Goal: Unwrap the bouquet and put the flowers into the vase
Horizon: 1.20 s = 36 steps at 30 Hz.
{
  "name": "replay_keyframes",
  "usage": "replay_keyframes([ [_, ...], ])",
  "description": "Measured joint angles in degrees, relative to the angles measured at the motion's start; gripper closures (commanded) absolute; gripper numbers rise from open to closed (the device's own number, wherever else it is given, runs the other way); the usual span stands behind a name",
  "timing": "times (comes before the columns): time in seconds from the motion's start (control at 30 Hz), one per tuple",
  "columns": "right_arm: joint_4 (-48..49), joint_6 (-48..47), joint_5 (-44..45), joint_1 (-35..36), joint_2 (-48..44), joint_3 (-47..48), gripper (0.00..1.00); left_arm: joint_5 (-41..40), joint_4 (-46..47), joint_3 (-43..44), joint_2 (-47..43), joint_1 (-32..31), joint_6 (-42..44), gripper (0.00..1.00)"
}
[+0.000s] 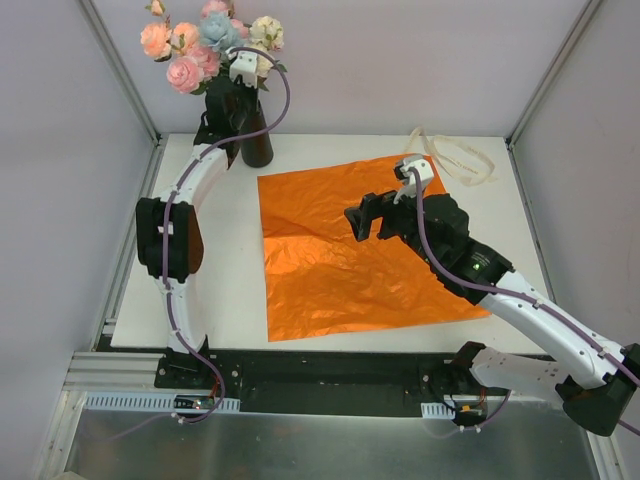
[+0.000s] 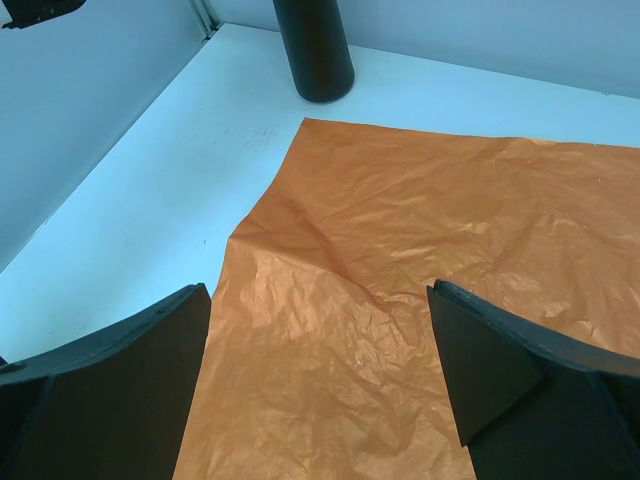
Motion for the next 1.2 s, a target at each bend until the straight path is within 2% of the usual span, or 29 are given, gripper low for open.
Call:
replay_keyframes([
  [0.07, -0.02, 0.07, 0.00, 0.00, 0.00, 0.00, 0.01, -0.46, 0.42, -0.37, -0.02, 0.02, -0.33, 0.61],
  [0.13, -0.17, 0.24, 0.00, -0.09, 0.13, 0.00, 0.01, -0.94, 0.72, -1.03, -0.42, 0.00, -1.09, 0.39],
  [0.3, -2.12, 2.27, -0.02, -0.11, 1.84, 0.52, 0.01, -1.07, -1.49, -5.20, -3.61, -0.09, -4.15, 0.01],
  [0.53, -7.91, 7.69, -0.09, -0.11, 3.54, 2.27, 0.01, 0.22, -8.20, -13.97, -13.90, -0.61, -7.52, 0.01],
  [0.83, -13.51, 16.04, 0.17, -0.15, 2.64, 2.60, 0.01, 4.13, -20.55, -18.95, -29.83, -0.90, -11.26, 0.01],
  [1.2, -24.15, 24.39, 8.55, -0.15, 0.66, 6.88, 0.01, 12.79, -26.73, -38.38, -55.89, -0.87, -20.63, 0.01],
])
